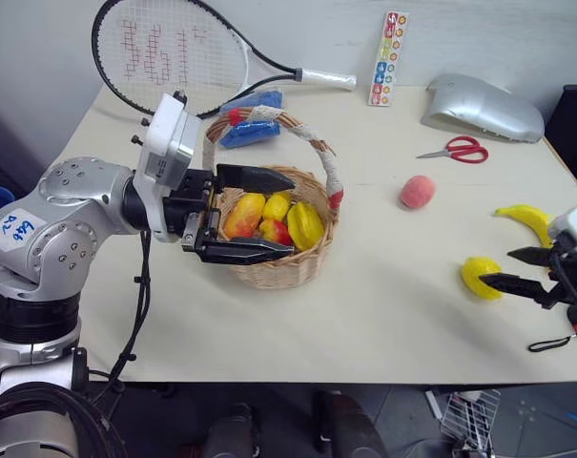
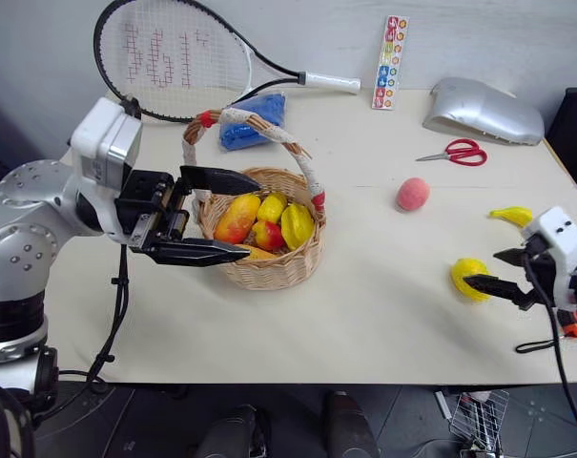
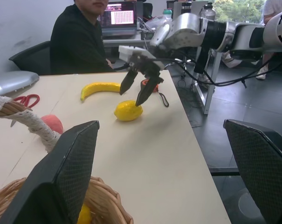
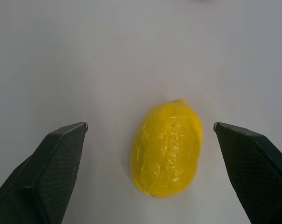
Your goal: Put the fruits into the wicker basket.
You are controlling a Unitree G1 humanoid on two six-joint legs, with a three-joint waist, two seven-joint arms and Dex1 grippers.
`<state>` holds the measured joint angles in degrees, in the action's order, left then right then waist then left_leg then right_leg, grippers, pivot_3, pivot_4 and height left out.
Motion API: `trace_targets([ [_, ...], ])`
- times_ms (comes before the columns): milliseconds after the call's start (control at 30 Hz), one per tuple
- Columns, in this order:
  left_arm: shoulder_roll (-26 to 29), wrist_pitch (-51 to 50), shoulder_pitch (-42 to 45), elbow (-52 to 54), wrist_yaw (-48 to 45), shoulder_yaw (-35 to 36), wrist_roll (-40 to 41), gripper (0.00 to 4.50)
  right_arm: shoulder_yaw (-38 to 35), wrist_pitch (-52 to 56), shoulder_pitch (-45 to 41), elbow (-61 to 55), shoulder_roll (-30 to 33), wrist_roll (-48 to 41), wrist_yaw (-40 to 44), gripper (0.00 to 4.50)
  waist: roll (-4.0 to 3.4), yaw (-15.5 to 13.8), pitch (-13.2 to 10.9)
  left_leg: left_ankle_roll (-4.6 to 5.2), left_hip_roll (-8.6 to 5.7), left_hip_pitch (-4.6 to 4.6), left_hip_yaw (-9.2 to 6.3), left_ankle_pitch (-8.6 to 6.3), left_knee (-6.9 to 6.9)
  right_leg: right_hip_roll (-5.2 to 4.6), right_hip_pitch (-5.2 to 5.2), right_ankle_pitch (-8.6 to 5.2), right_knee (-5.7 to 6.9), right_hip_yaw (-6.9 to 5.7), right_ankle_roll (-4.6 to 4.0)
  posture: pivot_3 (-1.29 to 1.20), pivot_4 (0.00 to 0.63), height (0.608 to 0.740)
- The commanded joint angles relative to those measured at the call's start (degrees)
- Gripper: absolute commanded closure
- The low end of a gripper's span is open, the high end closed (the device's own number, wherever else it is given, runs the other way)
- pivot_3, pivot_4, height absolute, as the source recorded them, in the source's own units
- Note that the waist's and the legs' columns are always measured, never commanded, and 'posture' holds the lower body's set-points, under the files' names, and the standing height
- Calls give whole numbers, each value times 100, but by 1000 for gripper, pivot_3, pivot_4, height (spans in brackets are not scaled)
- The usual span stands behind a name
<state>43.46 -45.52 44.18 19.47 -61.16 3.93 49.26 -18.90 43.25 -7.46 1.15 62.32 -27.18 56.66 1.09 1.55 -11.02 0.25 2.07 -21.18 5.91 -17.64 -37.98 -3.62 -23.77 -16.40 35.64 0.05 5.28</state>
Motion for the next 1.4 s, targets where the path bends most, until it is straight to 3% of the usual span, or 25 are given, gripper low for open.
trace_targets([
  [33, 53, 2, 29, 136, 67, 193, 128, 0, 50, 170, -5, -108, -137, -34, -125, 13, 0, 0, 0, 0, 0, 0, 0, 0, 0, 0, 0, 0, 1, 0, 0, 0, 150, 740],
  [133, 58, -8, 67, 120, 75, 193, 138, 0, 216, 157, -19, 34, -225, 102, -217, 13, 5, 4, 3, 0, 3, 3, 0, 0, -1, 3, 2, 0, 1, -1, 0, 0, 150, 740],
  [233, 97, 30, 78, 69, 11, 197, 107, 0, 250, -74, -206, 273, -357, 272, -396, 642, 13, 8, 7, 0, 4, 6, 3, 0, -1, 4, 2, 0, 1, 1, 0, 0, 150, 740],
  [500, 126, 57, 63, 58, 7, 239, 89, 0, 324, -409, -302, 596, -295, 496, -242, 3333, 16, 10, 9, -1, 6, 6, 4, -1, -1, 7, 3, 0, 0, 1, -1, 0, 150, 740],
  [633, 122, 32, 36, 112, 51, 283, 125, 0, 422, -564, -338, 701, -274, 608, -178, 4313, 28, 9, 16, -1, 6, 11, 5, -1, -1, 7, 6, 0, 1, 2, 0, 0, 150, 740],
  [700, 126, 28, 17, 117, 71, 306, 133, 0, 444, -640, -391, 803, -275, 691, -215, 4313, 31, 4, 18, -1, 6, 11, 4, -1, -3, 6, 7, 0, 1, 2, -1, 0, 150, 740],
  [800, 130, 28, -31, 140, 98, 338, 137, 0, 313, -521, -443, 841, -252, 572, -129, 3769, 31, 2, 18, 0, 5, 9, 4, -1, -3, 4, 7, 1, 1, 2, -1, 0, 150, 740],
  [1167, 62, 34, -37, 144, 157, 350, 146, 0, 5, -287, -418, 704, 58, 547, -104, 110, 30, -1, 17, 0, 4, 5, 3, -1, -3, -1, 4, 0, 1, 1, -1, 0, 150, 740],
  [1400, 22, 51, 140, 37, 119, 267, 113, 0, 487, -805, -521, 1082, -234, 994, -363, 110, 30, 12, 17, 1, 2, 6, 4, -1, -2, 1, 3, 0, 1, 2, -1, 0, 150, 740],
])
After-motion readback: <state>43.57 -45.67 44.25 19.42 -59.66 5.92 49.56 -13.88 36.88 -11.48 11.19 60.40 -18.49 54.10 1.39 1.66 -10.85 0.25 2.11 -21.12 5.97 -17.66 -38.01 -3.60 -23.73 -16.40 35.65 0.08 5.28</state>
